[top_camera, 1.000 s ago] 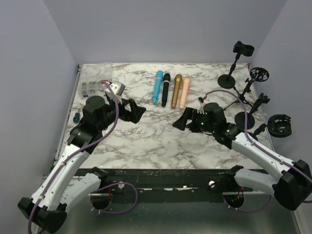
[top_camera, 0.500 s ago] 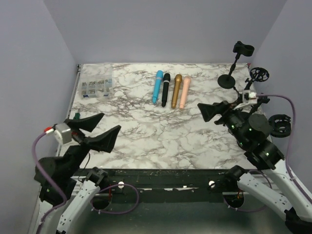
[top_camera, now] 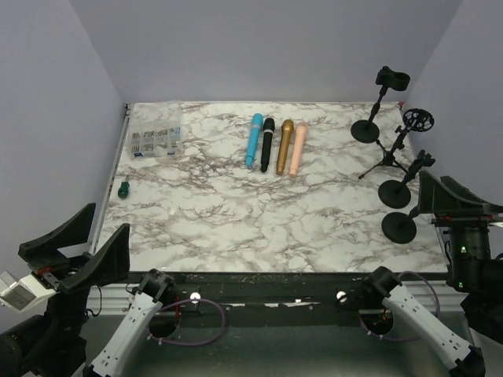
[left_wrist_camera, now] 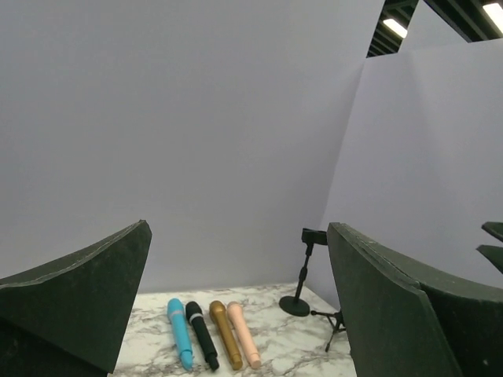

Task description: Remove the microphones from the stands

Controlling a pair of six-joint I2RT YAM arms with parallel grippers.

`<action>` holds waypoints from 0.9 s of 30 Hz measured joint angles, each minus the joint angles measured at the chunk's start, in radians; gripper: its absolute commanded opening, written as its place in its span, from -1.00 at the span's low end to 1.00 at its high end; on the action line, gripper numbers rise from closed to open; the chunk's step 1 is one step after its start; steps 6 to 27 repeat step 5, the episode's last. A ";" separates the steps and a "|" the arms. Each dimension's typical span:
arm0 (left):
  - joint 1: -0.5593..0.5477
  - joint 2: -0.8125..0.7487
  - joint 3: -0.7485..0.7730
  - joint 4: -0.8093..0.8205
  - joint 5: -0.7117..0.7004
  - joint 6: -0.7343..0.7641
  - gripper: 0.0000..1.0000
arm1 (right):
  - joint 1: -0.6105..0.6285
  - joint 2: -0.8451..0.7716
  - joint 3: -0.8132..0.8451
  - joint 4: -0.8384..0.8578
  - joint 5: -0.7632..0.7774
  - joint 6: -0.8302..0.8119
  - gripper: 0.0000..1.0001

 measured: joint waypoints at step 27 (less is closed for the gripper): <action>0.000 0.000 0.002 -0.018 -0.026 0.019 0.97 | 0.000 -0.018 -0.003 -0.026 0.076 0.000 1.00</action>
